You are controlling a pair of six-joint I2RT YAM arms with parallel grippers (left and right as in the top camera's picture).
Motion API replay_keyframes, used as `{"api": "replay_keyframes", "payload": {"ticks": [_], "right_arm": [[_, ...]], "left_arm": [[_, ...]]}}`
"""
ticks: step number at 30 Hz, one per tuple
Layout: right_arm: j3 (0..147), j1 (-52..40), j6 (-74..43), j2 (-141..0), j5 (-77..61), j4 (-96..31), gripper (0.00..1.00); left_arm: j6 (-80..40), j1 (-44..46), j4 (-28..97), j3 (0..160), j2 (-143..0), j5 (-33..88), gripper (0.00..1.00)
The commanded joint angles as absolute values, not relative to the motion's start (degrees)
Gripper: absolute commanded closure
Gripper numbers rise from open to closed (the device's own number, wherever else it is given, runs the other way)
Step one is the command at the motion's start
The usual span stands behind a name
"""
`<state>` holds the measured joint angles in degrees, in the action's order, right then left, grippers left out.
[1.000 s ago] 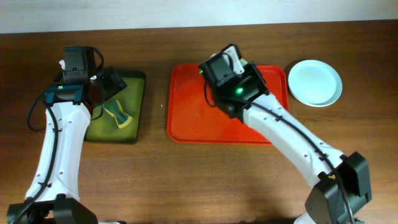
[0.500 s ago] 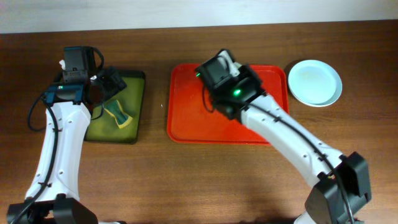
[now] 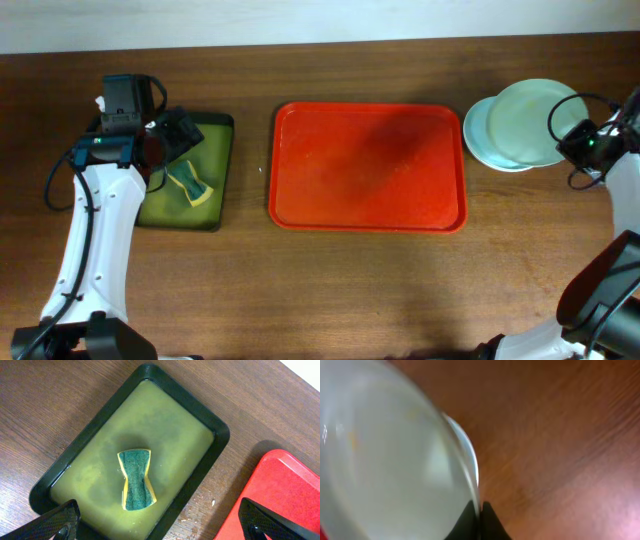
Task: Clean dirty plates on tray and stack at the side
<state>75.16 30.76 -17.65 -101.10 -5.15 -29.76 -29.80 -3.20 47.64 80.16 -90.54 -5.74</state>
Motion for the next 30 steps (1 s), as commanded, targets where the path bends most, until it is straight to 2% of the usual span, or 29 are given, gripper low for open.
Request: {"api": "replay_keyframes", "payload": {"ticks": [1, 4, 5, 6, 8, 9, 11, 13, 16, 17, 18, 20, 23, 30], "right_arm": [[71.68, 30.72, -19.18, -101.49, -4.03, -23.46, 0.96], [71.68, 30.72, -19.18, -103.98, -4.25, -22.24, 0.96], [71.68, 30.72, -19.16, -105.41, -5.28, -22.0, 0.93], [71.68, 30.65, -19.16, -105.54, -8.16, -21.98, 0.63], [72.27, 30.11, -19.16, -105.36, -15.88, -21.91, 0.62], [72.93, 29.12, -19.14, -104.22, -16.51, -24.16, 0.56], [73.1, 27.0, -18.94, -99.94, -16.49, -26.83, 0.55], [73.1, 25.82, -18.98, -95.68, -12.62, -28.05, 0.5], [73.08, 25.89, -19.05, -94.91, -2.22, -31.9, 0.51], [73.06, 26.0, -23.59, -94.94, 7.11, -34.7, 0.55], [72.95, 26.87, -28.91, -95.09, 13.82, -35.62, 0.67], [72.93, 29.78, -29.67, -96.79, 14.44, -33.19, 0.94], [72.93, 32.69, -29.06, -103.37, 13.08, -27.09, 0.96], [72.93, 28.75, -27.24, -110.61, 8.08, -21.08, 0.96]], "left_arm": [[-29.69, -3.44, 47.68, 80.73, -90.41, -5.34, 0.01], [-29.69, -3.44, 47.68, 80.73, -90.41, -5.34, 0.01], [-29.69, -3.44, 47.68, 80.73, -90.39, -5.34, 0.01], [-29.69, -3.44, 47.68, 80.73, -90.41, -5.34, 0.01], [-29.69, -3.44, 47.68, 80.73, -90.39, -5.34, 0.01], [-29.69, -3.44, 47.68, 80.73, -90.41, -5.34, 0.01], [-29.69, -3.44, 47.68, 80.73, -90.39, -5.34, 0.01], [-29.69, -3.44, 47.68, 80.73, -90.39, -5.34, 0.01], [-29.69, -3.44, 47.68, 80.73, -90.41, -5.34, 0.01], [-29.69, -3.44, 47.68, 80.73, -90.39, -5.34, 0.01], [-29.69, -3.44, 47.68, 80.73, -90.39, -5.34, 0.01], [-29.69, -3.44, 47.68, 80.73, -90.39, -5.34, 0.01], [-29.69, -3.44, 47.68, 80.73, -90.41, -5.34, 0.01], [-29.69, -3.44, 47.68, 80.73, -90.41, -5.34, 0.01]]}}
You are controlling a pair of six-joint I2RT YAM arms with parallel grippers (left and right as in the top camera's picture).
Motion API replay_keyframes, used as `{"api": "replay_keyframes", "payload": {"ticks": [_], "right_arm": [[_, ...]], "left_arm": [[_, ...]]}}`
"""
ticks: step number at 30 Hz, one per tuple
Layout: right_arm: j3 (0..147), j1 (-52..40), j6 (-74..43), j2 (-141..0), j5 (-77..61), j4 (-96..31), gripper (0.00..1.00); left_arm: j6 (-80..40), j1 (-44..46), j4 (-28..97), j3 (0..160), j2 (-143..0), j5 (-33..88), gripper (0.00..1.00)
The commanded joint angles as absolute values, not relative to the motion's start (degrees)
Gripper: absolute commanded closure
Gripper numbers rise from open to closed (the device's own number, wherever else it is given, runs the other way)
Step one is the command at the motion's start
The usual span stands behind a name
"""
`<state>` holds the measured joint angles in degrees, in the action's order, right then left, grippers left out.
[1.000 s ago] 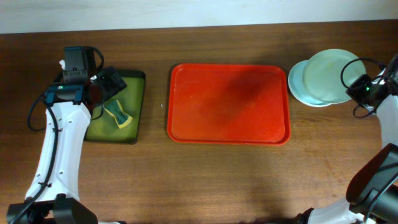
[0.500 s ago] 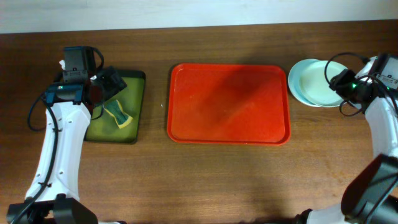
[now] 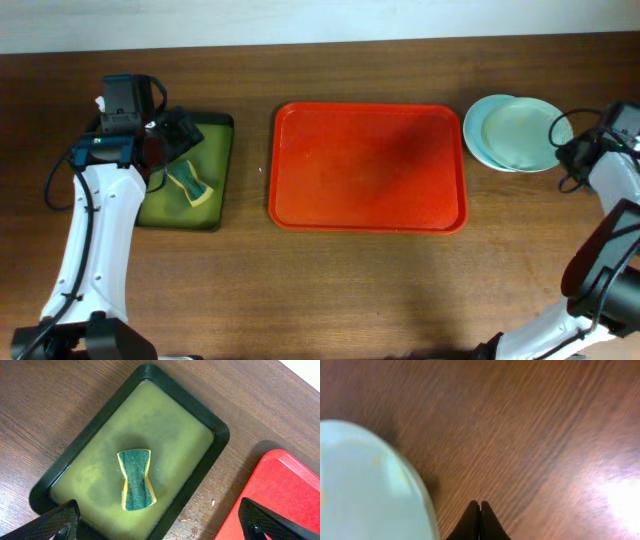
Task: Clean dirty plates on tray and stack at the side
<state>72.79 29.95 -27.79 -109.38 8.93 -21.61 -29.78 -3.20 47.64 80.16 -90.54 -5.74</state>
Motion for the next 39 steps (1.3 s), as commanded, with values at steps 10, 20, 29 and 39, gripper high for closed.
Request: {"api": "replay_keyframes", "payload": {"ticks": [10, 20, 29, 39], "right_arm": [[74.28, 23.99, -13.98, -97.8, 1.98, -24.73, 0.96], [74.04, 11.0, -16.93, -71.33, -10.07, -62.76, 0.14], [73.28, -13.13, -16.93, -54.81, -9.89, -80.86, 0.02], [67.18, -12.93, -16.93, -52.49, -9.21, -77.47, 0.01]], "left_arm": [[-29.69, -3.44, 47.68, 80.73, -90.41, -5.34, 0.01], [-29.69, -3.44, 47.68, 80.73, -90.41, -5.34, 0.01], [-29.69, -3.44, 47.68, 80.73, -90.39, -5.34, 0.01], [-29.69, -3.44, 47.68, 80.73, -90.39, -5.34, 0.01]]}}
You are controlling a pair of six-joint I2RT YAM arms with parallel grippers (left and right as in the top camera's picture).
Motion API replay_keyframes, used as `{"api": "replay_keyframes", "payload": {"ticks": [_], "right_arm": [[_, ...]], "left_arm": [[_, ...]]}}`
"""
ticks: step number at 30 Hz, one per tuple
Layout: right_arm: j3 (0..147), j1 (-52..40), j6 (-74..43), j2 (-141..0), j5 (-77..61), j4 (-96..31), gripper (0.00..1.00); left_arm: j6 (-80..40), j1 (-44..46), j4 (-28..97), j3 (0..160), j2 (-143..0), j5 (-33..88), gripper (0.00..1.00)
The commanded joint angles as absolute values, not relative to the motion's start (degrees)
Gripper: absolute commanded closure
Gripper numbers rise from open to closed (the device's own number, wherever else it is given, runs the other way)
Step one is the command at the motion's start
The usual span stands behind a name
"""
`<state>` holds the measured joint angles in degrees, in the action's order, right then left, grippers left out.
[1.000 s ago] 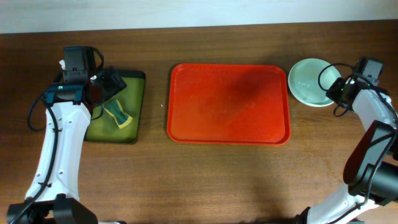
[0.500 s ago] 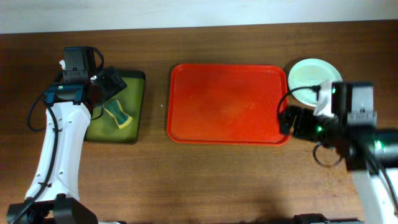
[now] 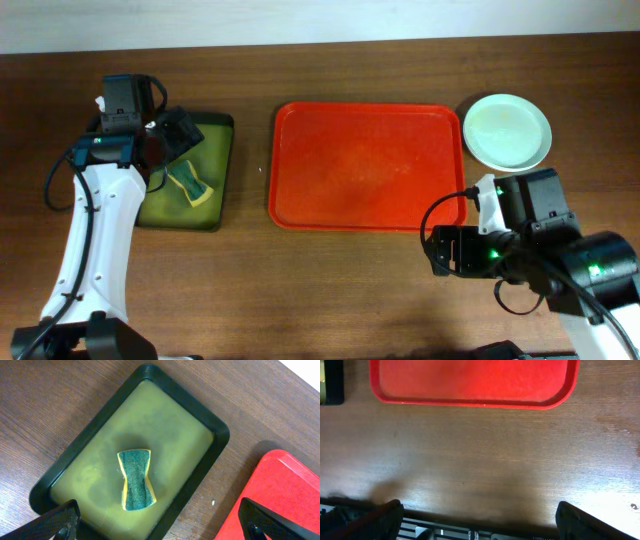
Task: Clean dirty plates on tray and stack at the side
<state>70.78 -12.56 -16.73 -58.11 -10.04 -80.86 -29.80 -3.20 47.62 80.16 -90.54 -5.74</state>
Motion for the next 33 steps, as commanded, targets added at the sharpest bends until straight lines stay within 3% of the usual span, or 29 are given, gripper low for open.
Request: {"api": "replay_keyframes", "payload": {"ticks": [1, 6, 10, 14, 28, 33], "right_arm": [[63.0, -11.29, -16.93, -47.24, -8.99, -74.06, 0.02], [41.28, -4.1, -16.95, -28.16, -6.13, -66.26, 0.02], [26.02, -4.1, -16.95, -13.34, -8.64, -40.71, 0.02], [16.75, -4.08, -16.91, -0.64, -6.83, -30.02, 0.02], [0.3, 3.36, -15.22, -0.19, -7.07, -2.24, 0.02], [0.32, 3.36, -12.12, -0.19, -6.85, -4.03, 0.02]], "left_arm": [[-29.69, -3.44, 47.68, 80.73, -90.39, -5.34, 0.01], [-29.69, -3.44, 47.68, 80.73, -90.39, -5.34, 0.01], [-29.69, -3.44, 47.68, 80.73, -90.39, -5.34, 0.01], [-29.69, -3.44, 47.68, 80.73, -90.39, -5.34, 0.01], [-29.69, -3.44, 47.68, 80.73, -90.39, -5.34, 0.01], [-29.69, -3.44, 47.68, 80.73, -90.41, -5.34, 0.01]]}}
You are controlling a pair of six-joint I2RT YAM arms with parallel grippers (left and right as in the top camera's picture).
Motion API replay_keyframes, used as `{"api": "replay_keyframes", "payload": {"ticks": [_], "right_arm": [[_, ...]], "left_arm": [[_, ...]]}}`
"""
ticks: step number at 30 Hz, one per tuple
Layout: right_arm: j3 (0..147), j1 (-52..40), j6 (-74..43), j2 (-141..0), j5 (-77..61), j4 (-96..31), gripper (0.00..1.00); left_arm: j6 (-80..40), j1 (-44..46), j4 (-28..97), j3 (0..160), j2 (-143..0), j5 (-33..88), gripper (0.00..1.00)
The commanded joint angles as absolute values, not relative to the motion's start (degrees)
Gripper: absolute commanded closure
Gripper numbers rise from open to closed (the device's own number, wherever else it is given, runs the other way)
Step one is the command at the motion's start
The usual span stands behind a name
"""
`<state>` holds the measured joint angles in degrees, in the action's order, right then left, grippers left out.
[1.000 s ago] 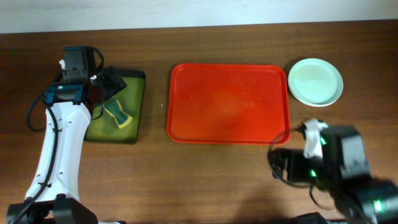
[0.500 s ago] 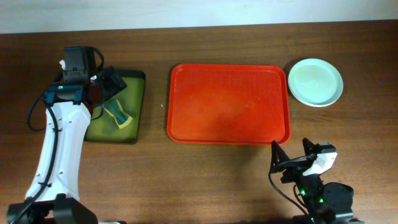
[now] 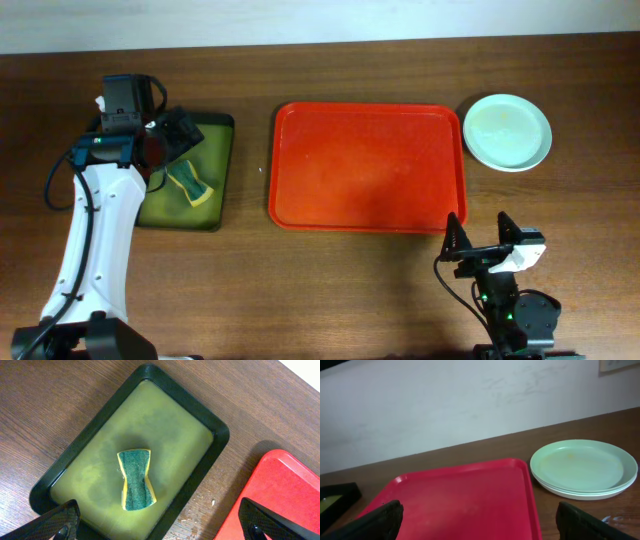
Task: Clean dirty plates on tray and stack at the side
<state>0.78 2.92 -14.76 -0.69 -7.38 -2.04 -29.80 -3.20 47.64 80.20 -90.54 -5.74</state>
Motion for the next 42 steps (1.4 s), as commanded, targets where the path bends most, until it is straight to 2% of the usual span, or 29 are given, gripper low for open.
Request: {"api": "replay_keyframes", "payload": {"ticks": [1, 27, 31, 35, 38, 40, 42], "right_arm": [[0.32, 3.36, -10.11, -0.19, -6.85, -4.03, 0.02], [0.32, 3.36, -7.73, -0.21, -6.87, -3.88, 0.02], [0.32, 3.36, -7.73, -0.21, -6.87, -3.88, 0.01], [0.32, 3.36, -7.73, -0.21, -6.87, -3.88, 0.02], [0.32, 3.36, -7.73, -0.21, -6.87, -3.88, 0.02], [0.32, 3.36, -7.73, -0.21, -6.85, -3.88, 0.02], [0.32, 3.36, -7.73, -0.21, -6.85, -3.88, 0.02]], "left_arm": [[-29.69, -3.44, 47.68, 80.73, -90.39, -5.34, 0.01], [-29.67, -3.44, 48.99, 80.6, -89.62, -5.8, 0.01], [-29.67, -3.44, 56.75, 77.47, -79.81, -14.11, 0.01], [-18.48, -2.07, 47.05, 60.18, -64.05, -13.61, 0.01], [-15.09, 2.26, 31.62, 41.54, -41.04, -11.79, 0.01], [-15.07, 2.9, 30.37, 34.13, -25.89, -12.58, 0.01], [-15.07, 2.85, 32.18, 32.53, -17.47, -13.45, 0.01]]}}
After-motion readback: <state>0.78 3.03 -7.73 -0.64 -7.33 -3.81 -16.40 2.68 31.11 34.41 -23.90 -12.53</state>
